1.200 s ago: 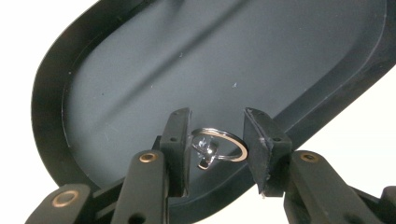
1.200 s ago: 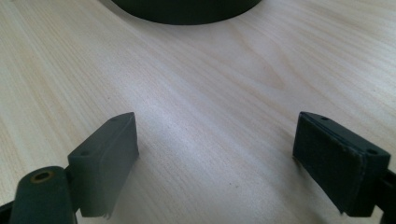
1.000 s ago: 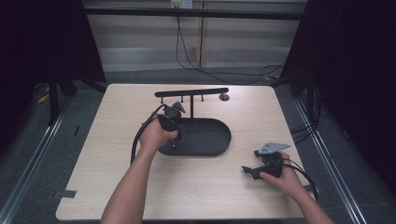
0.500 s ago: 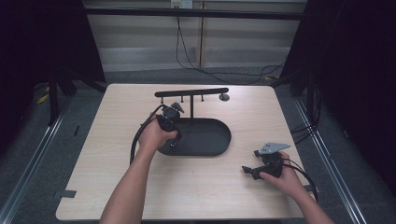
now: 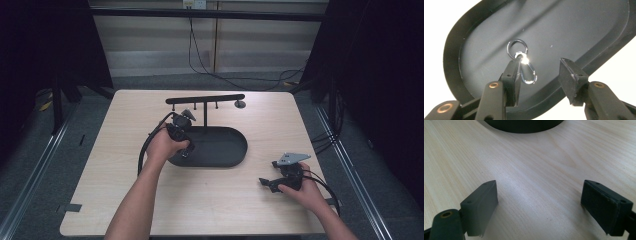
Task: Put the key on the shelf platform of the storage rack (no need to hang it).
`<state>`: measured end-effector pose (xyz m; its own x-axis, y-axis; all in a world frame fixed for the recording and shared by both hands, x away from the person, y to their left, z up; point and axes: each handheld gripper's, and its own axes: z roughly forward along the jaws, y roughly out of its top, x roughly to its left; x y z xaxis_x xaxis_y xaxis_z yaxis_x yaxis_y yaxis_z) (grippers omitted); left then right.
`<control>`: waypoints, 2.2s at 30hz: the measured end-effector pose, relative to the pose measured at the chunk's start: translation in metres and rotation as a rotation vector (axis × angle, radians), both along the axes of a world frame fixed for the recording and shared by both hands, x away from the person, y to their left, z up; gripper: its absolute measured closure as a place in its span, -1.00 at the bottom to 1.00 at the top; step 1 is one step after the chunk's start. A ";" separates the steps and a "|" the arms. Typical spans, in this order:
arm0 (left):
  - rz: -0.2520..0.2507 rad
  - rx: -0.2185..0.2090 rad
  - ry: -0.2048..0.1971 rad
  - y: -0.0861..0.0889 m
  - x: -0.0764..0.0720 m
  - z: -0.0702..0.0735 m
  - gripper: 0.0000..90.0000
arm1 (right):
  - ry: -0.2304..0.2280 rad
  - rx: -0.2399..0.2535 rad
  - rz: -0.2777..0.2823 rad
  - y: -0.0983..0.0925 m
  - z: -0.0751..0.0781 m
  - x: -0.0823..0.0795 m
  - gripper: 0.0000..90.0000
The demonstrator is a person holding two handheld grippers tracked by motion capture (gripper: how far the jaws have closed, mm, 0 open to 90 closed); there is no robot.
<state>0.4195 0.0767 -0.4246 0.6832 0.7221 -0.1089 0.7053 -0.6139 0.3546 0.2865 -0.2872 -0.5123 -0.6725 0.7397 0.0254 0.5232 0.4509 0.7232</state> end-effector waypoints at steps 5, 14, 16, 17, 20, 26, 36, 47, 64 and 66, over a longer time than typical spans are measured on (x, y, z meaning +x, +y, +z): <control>0.003 -0.016 -0.005 0.003 -0.004 0.003 0.08 | 0.000 0.000 0.000 0.000 0.000 0.000 -0.70; -0.009 -0.036 0.000 0.005 -0.007 0.004 -0.14 | 0.000 -0.002 0.001 0.000 0.000 0.000 -0.70; -0.009 -0.043 0.000 0.005 -0.009 0.004 -0.19 | 0.000 -0.001 0.001 0.000 0.000 0.000 -0.70; -0.009 -0.044 0.002 0.005 -0.010 0.004 -0.22 | -0.001 -0.001 0.001 0.000 0.000 0.000 -0.70; -0.011 -0.055 0.001 0.006 -0.011 0.006 -0.30 | 0.000 -0.001 0.001 0.000 0.000 0.000 -0.70; -0.026 -0.074 -0.011 0.009 -0.016 0.008 -0.39 | 0.000 -0.001 0.001 0.000 0.000 0.000 -0.70; -0.036 -0.095 -0.026 0.016 -0.024 0.010 -0.50 | 0.000 -0.001 0.001 0.000 0.000 0.000 -0.70; -0.040 -0.106 -0.040 0.026 -0.030 0.005 -0.59 | 0.001 -0.001 0.001 0.000 0.000 0.000 -0.70; -0.018 -0.138 -0.021 0.046 -0.040 0.004 -0.62 | 0.000 -0.001 0.001 0.000 0.000 0.000 -0.70; -0.017 -0.143 -0.021 0.048 -0.041 0.004 -0.62 | 0.000 -0.001 0.001 0.000 0.000 0.000 -0.70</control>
<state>0.3785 0.1249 -0.4204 0.6982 0.6888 -0.1951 0.6868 -0.5678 0.4538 0.2865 -0.2873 -0.5123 -0.6735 0.7388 0.0245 0.5226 0.4525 0.7226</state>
